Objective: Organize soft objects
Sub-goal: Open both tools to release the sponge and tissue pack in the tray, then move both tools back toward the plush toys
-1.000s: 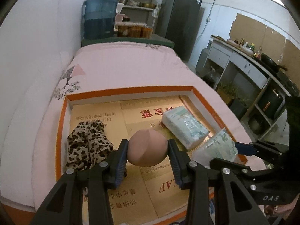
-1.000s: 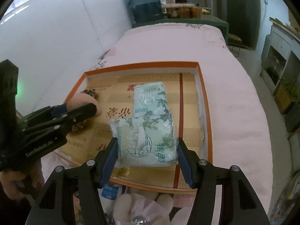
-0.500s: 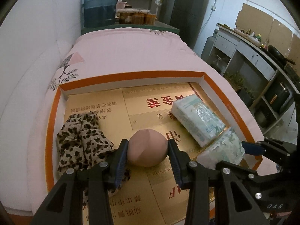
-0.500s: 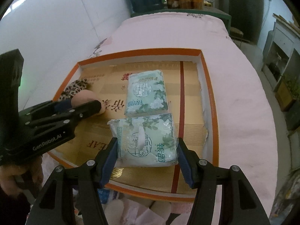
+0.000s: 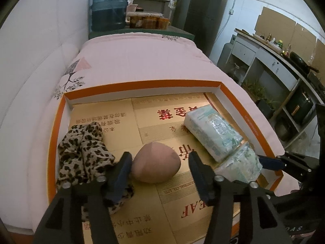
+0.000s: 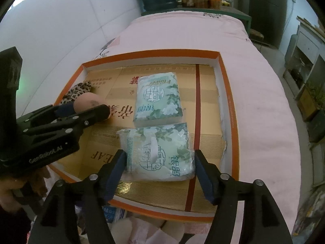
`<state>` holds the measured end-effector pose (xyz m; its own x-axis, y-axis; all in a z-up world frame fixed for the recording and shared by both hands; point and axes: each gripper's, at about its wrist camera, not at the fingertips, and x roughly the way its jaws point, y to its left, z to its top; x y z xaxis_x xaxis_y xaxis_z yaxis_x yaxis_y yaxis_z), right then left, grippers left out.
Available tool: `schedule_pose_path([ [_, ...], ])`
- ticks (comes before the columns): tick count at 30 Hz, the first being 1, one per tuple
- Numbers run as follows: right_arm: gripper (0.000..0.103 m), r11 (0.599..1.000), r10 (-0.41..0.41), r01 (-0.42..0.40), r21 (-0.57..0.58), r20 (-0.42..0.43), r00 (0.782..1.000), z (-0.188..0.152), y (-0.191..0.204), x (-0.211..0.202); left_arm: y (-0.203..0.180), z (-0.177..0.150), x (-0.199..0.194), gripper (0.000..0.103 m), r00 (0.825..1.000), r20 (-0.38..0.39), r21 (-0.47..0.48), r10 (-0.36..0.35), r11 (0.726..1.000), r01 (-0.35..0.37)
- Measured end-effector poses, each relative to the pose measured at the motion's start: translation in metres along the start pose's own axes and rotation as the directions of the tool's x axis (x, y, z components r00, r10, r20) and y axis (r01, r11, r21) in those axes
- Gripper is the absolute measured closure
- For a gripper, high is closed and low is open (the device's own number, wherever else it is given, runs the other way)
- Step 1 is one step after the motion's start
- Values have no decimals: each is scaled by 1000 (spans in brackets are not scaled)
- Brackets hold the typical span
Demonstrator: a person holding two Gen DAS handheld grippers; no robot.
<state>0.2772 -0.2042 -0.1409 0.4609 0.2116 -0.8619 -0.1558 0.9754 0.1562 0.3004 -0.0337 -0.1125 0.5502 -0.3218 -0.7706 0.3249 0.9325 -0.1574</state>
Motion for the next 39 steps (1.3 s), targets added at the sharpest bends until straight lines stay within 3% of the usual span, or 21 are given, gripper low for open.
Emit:
schedule_pose_path([
  [7,28,1000,-17,17,-13,7,1000,0,1,-4,-2,1,-6,37,1000,27,-8,-15,1000,15],
  [39,27,1000,-17,19,-22,76,997,-22,16,-65,-21,-14,-82,36,992,125,6,23,1000,-24],
])
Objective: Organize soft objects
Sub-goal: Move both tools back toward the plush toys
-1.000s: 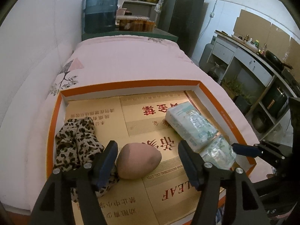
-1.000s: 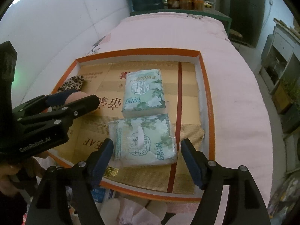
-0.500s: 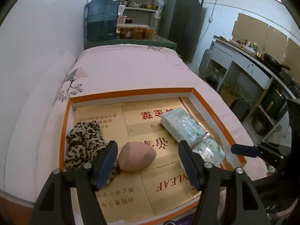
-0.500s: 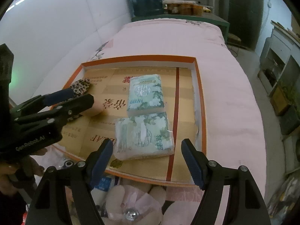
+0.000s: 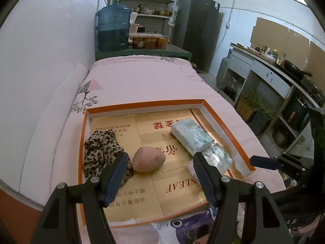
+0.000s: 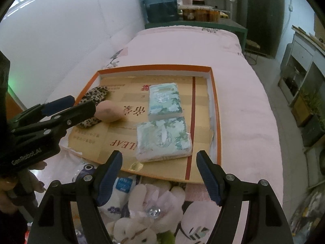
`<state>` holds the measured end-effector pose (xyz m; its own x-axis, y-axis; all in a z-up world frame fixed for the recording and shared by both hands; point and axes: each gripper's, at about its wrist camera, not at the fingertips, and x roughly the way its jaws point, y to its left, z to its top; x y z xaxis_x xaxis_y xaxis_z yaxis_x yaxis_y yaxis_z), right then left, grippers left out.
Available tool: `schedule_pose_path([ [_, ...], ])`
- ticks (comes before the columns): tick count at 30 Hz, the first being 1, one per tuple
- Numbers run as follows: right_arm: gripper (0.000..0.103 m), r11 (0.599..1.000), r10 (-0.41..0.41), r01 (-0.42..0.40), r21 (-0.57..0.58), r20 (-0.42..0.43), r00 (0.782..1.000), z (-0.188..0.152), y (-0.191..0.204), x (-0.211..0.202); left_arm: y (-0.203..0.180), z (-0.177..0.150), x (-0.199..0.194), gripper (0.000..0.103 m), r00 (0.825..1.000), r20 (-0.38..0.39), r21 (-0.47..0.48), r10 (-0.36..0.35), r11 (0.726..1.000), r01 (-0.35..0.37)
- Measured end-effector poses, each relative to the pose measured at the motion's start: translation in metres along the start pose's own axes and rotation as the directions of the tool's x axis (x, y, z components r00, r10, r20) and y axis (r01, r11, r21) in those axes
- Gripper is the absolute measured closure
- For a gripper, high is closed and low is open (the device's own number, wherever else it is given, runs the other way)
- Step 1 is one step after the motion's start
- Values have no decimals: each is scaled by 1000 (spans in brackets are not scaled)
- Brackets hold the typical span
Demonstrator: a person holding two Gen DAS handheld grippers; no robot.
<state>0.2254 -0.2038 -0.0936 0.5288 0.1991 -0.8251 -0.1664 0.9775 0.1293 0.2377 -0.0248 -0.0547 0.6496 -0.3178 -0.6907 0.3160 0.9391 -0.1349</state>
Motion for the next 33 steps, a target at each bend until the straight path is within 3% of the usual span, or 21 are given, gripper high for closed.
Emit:
schedule_pose_path([
  [33,27,1000,10,-9,-17,69,998,-36,31,-69,-6,-33,-81,36,998,65,-32,26,999,-24],
])
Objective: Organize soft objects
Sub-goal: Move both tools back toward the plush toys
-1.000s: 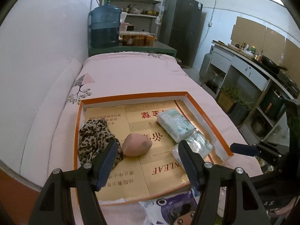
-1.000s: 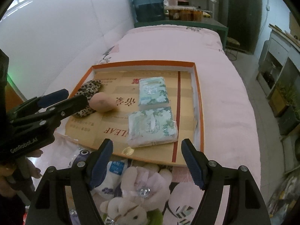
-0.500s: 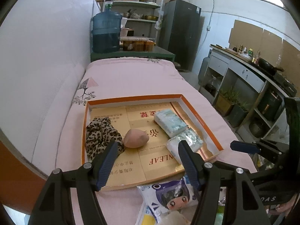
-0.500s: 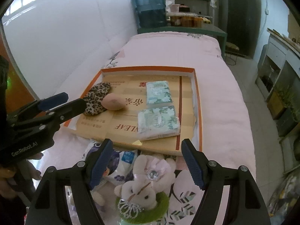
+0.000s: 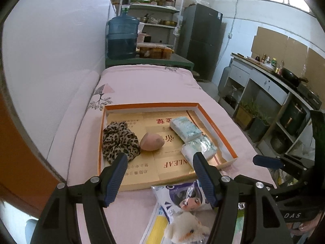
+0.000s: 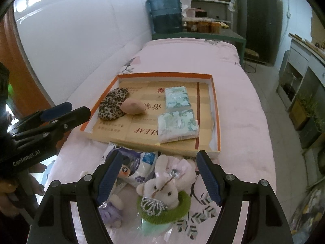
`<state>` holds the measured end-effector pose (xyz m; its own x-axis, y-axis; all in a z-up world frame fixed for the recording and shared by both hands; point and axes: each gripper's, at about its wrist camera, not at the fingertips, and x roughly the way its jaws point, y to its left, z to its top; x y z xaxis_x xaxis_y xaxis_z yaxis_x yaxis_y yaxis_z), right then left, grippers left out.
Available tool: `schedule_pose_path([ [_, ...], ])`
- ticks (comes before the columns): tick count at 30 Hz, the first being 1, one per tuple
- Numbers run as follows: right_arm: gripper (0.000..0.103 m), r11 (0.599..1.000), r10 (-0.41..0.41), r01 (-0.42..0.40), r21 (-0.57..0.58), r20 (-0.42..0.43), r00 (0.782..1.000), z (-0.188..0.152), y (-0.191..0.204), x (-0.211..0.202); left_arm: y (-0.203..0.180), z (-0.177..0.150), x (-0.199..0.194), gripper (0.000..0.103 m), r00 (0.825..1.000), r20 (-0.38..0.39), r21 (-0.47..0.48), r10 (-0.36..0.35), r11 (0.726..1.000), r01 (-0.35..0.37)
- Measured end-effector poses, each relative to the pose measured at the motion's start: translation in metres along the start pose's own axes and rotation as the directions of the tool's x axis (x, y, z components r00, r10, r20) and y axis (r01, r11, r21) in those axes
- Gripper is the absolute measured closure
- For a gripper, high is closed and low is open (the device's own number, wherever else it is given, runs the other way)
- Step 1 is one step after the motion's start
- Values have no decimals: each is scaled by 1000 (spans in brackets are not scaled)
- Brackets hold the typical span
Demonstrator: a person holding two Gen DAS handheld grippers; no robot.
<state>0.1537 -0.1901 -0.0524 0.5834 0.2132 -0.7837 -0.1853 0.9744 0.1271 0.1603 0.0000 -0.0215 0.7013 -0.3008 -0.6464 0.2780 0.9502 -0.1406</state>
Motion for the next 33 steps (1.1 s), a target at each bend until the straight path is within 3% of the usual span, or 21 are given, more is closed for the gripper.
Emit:
schedule_pose_path([
  [17,26,1000,-1,2,-19,26,1000,-36,17,-32,2,-29,-51,36,997,71,-6,20,1000,-20],
  [33,26,999,20,-20,47,10,1000,-74,14,-21,-6,-65,-53,36,996,85,-28,6,1000,-3],
])
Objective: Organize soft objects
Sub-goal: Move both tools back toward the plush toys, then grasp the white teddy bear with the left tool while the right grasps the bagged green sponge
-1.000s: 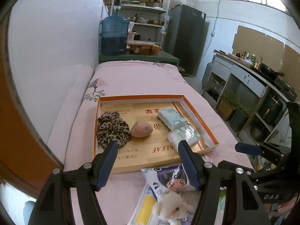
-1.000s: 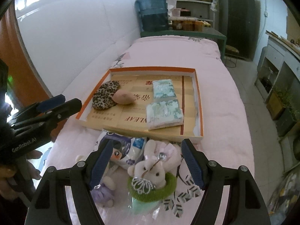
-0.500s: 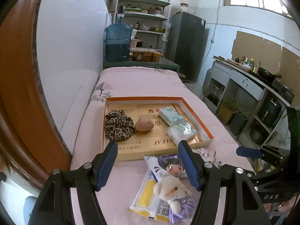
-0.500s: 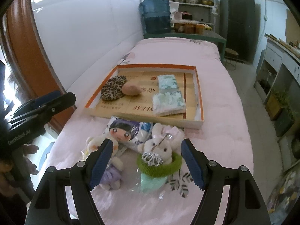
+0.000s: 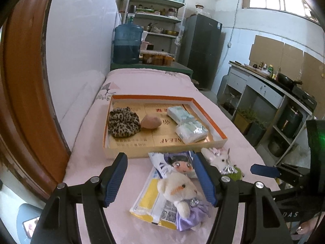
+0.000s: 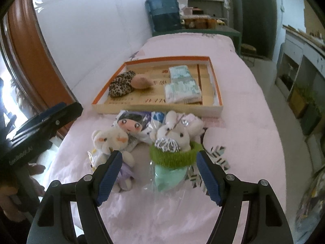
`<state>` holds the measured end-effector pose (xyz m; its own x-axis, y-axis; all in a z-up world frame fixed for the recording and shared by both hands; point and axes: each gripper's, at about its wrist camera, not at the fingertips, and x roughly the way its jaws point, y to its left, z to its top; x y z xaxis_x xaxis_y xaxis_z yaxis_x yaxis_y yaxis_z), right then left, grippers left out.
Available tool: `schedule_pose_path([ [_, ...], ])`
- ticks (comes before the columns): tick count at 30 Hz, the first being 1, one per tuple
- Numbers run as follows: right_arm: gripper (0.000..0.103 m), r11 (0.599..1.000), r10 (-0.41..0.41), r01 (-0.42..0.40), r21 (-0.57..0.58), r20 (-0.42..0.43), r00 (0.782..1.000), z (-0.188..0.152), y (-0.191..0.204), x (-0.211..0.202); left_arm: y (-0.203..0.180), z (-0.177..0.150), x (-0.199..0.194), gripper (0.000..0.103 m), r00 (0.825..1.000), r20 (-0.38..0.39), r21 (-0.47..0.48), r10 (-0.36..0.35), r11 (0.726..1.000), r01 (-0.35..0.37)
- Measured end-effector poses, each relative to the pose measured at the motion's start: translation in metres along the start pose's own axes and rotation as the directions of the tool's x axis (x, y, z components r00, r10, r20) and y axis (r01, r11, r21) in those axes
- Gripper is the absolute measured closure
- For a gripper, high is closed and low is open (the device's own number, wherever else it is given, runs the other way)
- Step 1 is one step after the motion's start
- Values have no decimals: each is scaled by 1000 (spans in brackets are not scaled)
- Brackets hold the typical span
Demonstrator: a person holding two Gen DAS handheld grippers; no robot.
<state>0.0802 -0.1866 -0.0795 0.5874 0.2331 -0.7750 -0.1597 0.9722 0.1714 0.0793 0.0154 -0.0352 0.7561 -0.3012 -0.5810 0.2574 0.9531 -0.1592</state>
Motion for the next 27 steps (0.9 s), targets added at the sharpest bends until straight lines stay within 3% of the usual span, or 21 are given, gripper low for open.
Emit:
schedule_pose_path([
  [11,26,999,-1,2,37,-28,1000,-11,-10,16,-2,-33,12,36,999,-36,-31,-28,999,27],
  [27,26,997,29,-23,72,-74,997,-24,-17,34,-7,-53,40,36,992,-97,-41,-77,996,73],
])
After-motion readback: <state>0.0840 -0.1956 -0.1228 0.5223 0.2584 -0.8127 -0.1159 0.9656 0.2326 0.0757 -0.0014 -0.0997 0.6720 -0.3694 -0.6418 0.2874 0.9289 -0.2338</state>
